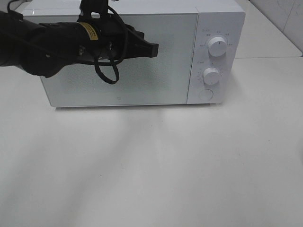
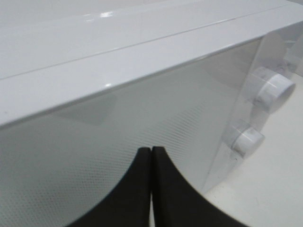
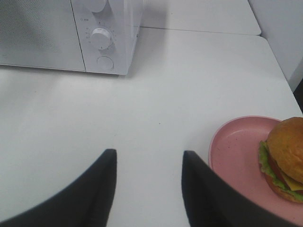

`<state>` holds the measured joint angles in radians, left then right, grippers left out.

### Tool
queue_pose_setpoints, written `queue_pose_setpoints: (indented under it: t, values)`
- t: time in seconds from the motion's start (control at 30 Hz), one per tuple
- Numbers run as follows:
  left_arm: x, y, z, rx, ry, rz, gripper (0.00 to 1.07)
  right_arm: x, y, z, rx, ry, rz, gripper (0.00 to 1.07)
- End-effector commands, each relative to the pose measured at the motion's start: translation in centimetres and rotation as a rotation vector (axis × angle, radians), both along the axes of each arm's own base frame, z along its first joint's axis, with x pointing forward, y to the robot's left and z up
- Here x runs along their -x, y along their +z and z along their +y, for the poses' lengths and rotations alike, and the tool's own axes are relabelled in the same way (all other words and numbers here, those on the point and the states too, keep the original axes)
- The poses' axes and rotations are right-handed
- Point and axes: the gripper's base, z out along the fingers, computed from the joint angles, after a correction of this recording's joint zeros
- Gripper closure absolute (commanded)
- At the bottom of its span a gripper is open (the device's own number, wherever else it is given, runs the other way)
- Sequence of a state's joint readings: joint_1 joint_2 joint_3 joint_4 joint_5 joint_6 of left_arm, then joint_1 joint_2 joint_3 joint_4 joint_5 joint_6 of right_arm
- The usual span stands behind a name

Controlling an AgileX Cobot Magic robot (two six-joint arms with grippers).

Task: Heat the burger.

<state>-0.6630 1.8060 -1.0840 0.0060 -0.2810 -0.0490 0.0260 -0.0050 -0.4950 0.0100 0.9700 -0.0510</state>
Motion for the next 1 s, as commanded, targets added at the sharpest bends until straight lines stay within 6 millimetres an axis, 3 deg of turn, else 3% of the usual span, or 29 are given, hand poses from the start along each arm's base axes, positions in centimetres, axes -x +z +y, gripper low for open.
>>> queue_pose_setpoints:
  t: [0.03,0.33,0.6,0.63,0.67,0.7,0.73,0.77,0.8,0.83,1.0]
  values:
    - [1.0,1.1,0.0,-0.041,-0.014,0.058,1.07,0.4,0.1,0.0,-0.004,-0.011,-0.034,0.61]
    - [3.6,2.9,1.0,-0.159,-0.035,0.202,1.07,0.4,0.1,0.0,-0.004,-0.011,-0.034,0.61]
    - [6.2,3.7,3.1,-0.321,-0.038,0.395,1.03,0.4,0.1,0.0,-0.004,-0.011,-0.034,0.61]
    - [6.9,4.0,3.6,-0.353,-0.038,0.444,0.91,0.4,0.1,0.0,-0.004,-0.011,-0.034,0.61]
    - [7.6,4.5,4.2,-0.381,-0.037,0.481,0.66,0.4,0.1,0.0,-0.004,-0.011,-0.034,0.61]
    - [7.6,4.5,4.2,-0.381,-0.037,0.481,0.66,0.4,0.1,0.0,-0.004,-0.011,-0.034,0.61]
    - [7.9,4.7,4.4,-0.384,-0.034,0.498,0.49,0.4,0.1,0.0,-0.004,-0.011,-0.034,0.61]
    - [7.9,4.7,4.4,-0.384,-0.034,0.498,0.49,0.4,0.1,0.0,-0.004,-0.011,-0.034,0.61]
    - [8.3,4.9,4.8,-0.413,-0.040,0.520,0.19,0.4,0.1,0.0,-0.004,-0.011,-0.034,0.61]
    - [8.7,5.1,5.2,-0.447,-0.050,0.537,0.05,0.4,0.1,0.0,-0.004,-0.011,-0.034,0.61]
    - [9.3,5.4,5.6,-0.464,-0.054,0.568,0.05,0.4,0.1,0.0,-0.004,-0.011,-0.034,0.61]
